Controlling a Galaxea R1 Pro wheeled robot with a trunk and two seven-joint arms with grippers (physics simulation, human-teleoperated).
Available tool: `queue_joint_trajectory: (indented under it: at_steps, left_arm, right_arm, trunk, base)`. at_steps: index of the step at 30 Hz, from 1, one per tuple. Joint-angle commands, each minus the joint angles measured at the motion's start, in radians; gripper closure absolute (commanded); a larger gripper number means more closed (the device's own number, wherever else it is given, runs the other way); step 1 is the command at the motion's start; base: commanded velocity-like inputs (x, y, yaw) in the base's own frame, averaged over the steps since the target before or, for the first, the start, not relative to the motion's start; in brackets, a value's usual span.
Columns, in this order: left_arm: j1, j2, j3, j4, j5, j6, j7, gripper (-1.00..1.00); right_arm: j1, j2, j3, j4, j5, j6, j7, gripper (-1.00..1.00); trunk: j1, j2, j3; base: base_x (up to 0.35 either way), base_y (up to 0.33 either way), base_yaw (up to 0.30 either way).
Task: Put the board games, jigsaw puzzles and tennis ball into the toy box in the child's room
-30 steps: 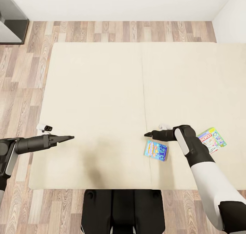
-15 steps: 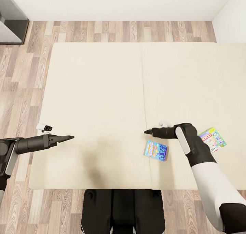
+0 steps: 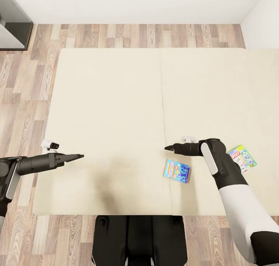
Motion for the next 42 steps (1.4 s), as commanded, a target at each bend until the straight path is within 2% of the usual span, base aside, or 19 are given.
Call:
queue_joint_trajectory:
  at_steps: [1, 9, 16, 23, 34, 42]
  left_arm:
    - [0.0, 0.0, 0.0, 0.0, -0.001, 0.011, -0.004, -1.0]
    - [0.0, 0.0, 0.0, 0.0, 0.0, 0.011, -0.004, -1.0]
    - [0.0, 0.0, 0.0, 0.0, -0.001, 0.011, -0.004, -1.0]
    - [0.0, 0.0, 0.0, 0.0, 0.0, 0.011, -0.004, -1.0]
    - [0.0, 0.002, 0.0, 0.0, -0.001, 0.011, -0.004, -1.0]
    - [0.0, 0.002, 0.0, 0.0, -0.003, 0.011, -0.004, -1.0]
  right_arm:
    - [0.0, -0.002, 0.001, -0.001, 0.005, 0.003, 0.006, -1.0]
    - [-0.001, -0.01, 0.001, -0.006, 0.005, 0.003, 0.006, -1.0]
    - [0.003, -0.03, 0.001, -0.062, -0.002, 0.003, 0.006, -1.0]
    - [0.041, -0.039, 0.0, -0.113, -0.005, 0.003, 0.011, -1.0]
    - [0.099, -0.047, -0.001, -0.121, -0.004, 0.003, 0.012, -1.0]
    - [0.112, -0.052, -0.006, -0.122, -0.004, 0.003, 0.012, -1.0]
  trunk:
    - [0.001, -0.002, -0.001]
    - [0.001, -0.002, -0.001]
    - [0.001, -0.002, -0.001]
    - [0.001, -0.002, 0.002]
    - [0.001, -0.002, 0.014]
    - [0.001, -0.002, 0.015]
  base:
    - [0.0, 0.0, 0.0]
    - [0.0, 0.0, 0.0]
    - [0.0, 0.0, 0.0]
    - [0.0, 0.0, 0.0]
    - [0.0, 0.0, 0.0]
    - [0.0, 0.0, 0.0]
